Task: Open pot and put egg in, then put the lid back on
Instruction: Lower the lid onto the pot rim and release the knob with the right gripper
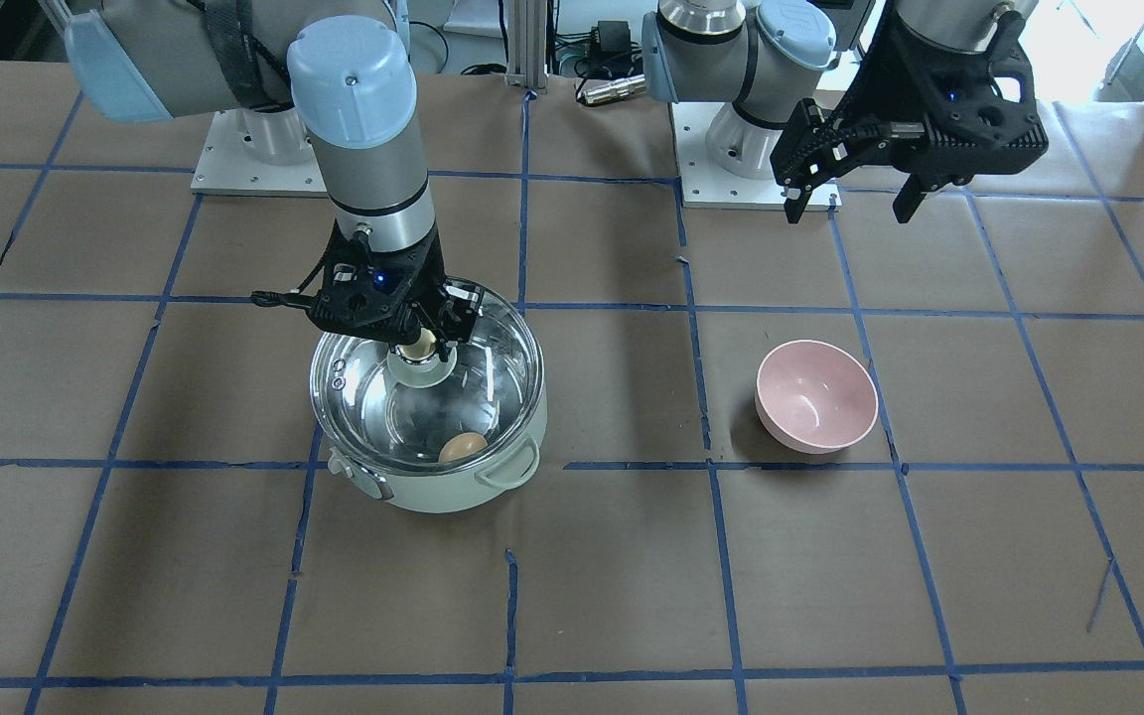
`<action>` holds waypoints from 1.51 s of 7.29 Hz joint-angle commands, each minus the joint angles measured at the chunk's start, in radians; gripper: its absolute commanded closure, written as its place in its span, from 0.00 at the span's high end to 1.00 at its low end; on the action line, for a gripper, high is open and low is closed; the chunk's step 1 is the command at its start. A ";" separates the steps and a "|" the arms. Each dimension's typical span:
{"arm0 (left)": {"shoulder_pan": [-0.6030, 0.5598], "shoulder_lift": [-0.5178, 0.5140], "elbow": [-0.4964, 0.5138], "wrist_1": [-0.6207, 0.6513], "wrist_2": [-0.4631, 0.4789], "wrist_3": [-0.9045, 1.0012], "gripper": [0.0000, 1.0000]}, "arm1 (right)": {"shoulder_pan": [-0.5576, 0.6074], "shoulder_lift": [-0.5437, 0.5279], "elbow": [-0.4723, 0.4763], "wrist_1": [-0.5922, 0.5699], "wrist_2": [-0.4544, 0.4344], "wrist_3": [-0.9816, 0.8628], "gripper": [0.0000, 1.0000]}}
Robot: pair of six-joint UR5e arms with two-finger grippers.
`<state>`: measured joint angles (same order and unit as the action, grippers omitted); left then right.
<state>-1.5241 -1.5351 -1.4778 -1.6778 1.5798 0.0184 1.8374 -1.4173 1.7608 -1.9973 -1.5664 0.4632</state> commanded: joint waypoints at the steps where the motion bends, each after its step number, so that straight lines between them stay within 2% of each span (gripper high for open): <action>1: 0.001 0.001 -0.004 0.001 -0.003 0.000 1.00 | -0.001 0.000 -0.014 -0.012 0.012 0.037 0.24; 11: -0.004 0.003 -0.015 0.009 -0.007 0.003 1.00 | 0.000 0.000 -0.003 0.003 0.035 0.097 0.24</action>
<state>-1.5275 -1.5325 -1.4926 -1.6692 1.5757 0.0273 1.8385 -1.4174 1.7557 -1.9951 -1.5297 0.5579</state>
